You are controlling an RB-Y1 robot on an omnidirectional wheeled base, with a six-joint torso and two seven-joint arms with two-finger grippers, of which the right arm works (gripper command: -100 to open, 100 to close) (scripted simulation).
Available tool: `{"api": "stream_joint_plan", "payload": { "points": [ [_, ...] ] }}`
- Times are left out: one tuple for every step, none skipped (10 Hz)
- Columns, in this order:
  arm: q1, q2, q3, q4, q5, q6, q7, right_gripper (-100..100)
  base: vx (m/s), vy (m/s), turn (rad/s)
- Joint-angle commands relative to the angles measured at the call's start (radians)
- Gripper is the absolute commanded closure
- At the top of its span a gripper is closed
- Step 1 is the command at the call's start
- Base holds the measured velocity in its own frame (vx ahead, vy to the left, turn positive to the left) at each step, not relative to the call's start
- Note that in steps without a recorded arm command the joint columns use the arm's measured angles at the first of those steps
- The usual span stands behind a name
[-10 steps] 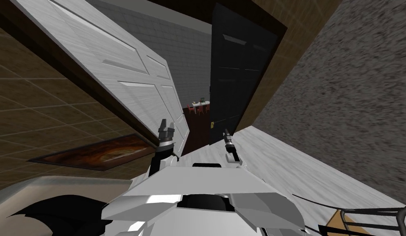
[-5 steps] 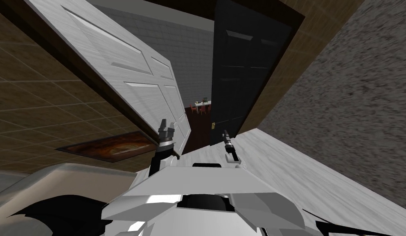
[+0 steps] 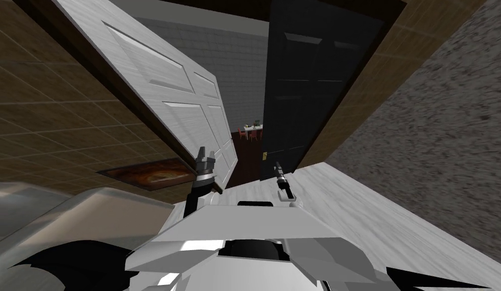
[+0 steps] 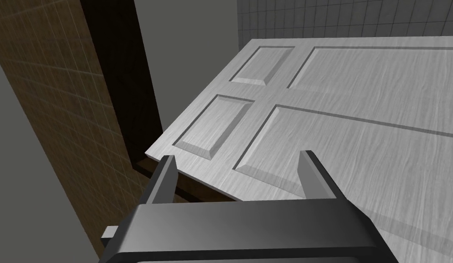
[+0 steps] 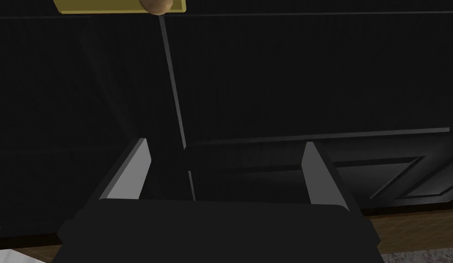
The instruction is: Push the door open
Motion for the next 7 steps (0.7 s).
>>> {"api": "stream_joint_plan", "payload": {
  "points": [
    [-0.019, -0.003, 0.002, 0.049, -0.003, -0.013, -0.004, -100, 0.028, -0.076, 0.189],
    [-0.034, -0.005, 0.003, 0.082, -0.005, -0.022, -0.006, -100, 0.020, -0.083, 0.213],
    [-0.046, -0.006, 0.004, 0.116, -0.007, -0.031, -0.007, -100, 0.025, -0.093, 0.225],
    [-0.059, -0.007, 0.005, 0.147, -0.009, -0.039, -0.009, -100, 0.035, -0.094, 0.187],
    [-0.072, -0.009, 0.006, 0.178, -0.011, -0.048, -0.011, -100, 0.023, -0.076, 0.182],
    [-0.083, -0.010, 0.007, 0.205, -0.012, -0.055, -0.013, -100, 0.020, -0.069, 0.197],
    [-0.093, -0.011, 0.007, 0.229, -0.014, -0.062, -0.014, -100, 0.021, -0.075, 0.174]
  ]
}}
